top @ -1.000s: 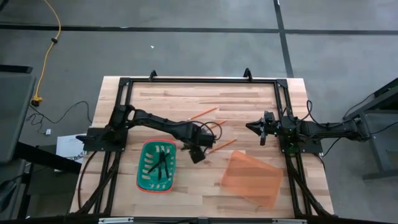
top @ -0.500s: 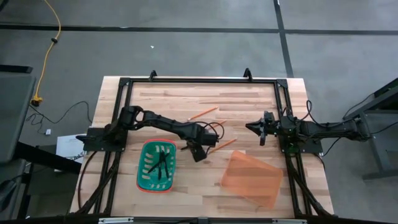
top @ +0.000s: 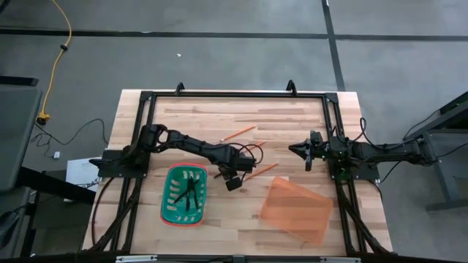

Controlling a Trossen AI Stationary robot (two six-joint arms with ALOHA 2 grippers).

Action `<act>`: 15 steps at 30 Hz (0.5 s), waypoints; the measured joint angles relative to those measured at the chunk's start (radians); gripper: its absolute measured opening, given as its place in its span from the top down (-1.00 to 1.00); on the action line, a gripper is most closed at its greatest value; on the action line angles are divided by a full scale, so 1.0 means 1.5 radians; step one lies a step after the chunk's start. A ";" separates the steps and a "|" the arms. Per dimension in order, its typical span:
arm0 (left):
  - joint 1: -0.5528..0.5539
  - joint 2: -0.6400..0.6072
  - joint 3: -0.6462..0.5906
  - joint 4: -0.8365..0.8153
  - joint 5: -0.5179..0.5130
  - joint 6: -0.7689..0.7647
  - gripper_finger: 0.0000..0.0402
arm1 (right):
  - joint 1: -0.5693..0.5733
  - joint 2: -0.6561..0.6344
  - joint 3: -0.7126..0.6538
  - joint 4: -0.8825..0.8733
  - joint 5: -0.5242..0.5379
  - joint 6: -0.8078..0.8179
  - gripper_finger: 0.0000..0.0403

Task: Sort pens & pencils
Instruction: Put the black pen into the green bin

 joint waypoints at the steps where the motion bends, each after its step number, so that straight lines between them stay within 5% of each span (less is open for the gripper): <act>1: 0.000 0.000 -0.001 0.004 0.009 0.001 0.66 | 0.000 0.000 0.000 0.000 0.000 0.000 0.88; 6: 0.000 0.001 -0.001 0.009 0.009 0.002 0.94 | 0.000 0.000 0.000 0.000 0.000 0.000 0.88; 15: -0.015 -0.017 -0.005 0.013 -0.017 0.003 0.93 | 0.000 0.000 0.000 0.000 0.000 0.000 0.88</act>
